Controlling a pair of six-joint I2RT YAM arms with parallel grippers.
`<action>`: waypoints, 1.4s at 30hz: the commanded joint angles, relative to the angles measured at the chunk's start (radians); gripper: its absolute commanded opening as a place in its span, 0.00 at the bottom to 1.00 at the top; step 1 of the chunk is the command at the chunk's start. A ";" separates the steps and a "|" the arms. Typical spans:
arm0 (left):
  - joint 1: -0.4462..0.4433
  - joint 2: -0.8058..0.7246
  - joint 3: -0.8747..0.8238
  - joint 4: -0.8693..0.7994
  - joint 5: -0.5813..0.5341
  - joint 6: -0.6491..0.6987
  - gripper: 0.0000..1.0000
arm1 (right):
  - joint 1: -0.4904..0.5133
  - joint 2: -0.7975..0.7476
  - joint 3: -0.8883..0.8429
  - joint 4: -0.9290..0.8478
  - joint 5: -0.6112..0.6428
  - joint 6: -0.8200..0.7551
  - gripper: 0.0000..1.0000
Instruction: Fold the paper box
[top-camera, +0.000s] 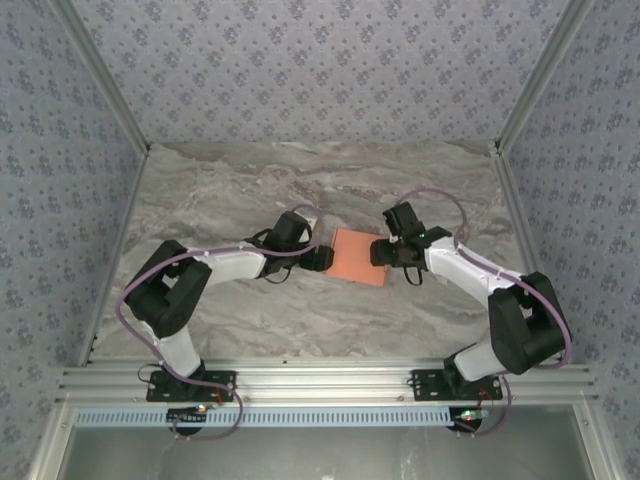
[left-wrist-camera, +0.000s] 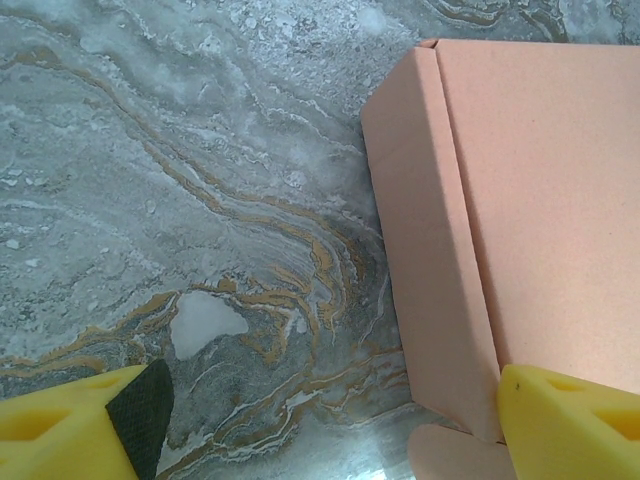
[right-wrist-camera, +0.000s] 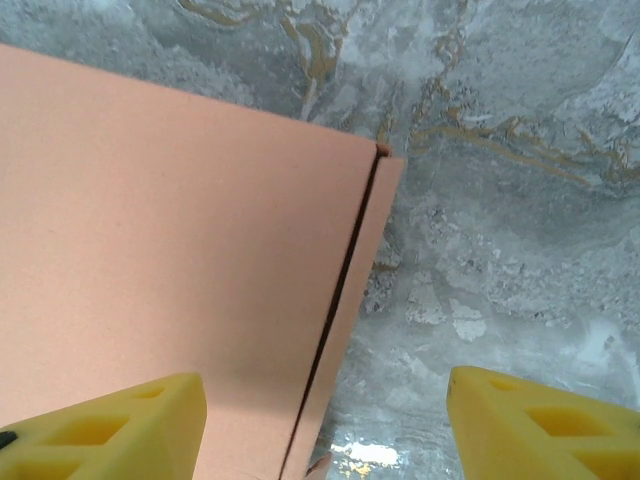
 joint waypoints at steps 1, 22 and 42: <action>-0.003 -0.009 0.004 -0.082 -0.019 -0.008 0.86 | 0.006 0.045 -0.047 -0.007 0.004 -0.025 0.67; 0.076 -0.049 0.036 0.043 0.275 -0.064 0.74 | -0.296 -0.084 -0.072 0.041 -0.634 0.001 0.62; 0.143 0.142 0.023 0.144 0.325 -0.162 0.54 | -0.501 0.147 -0.206 0.382 -1.046 0.138 0.68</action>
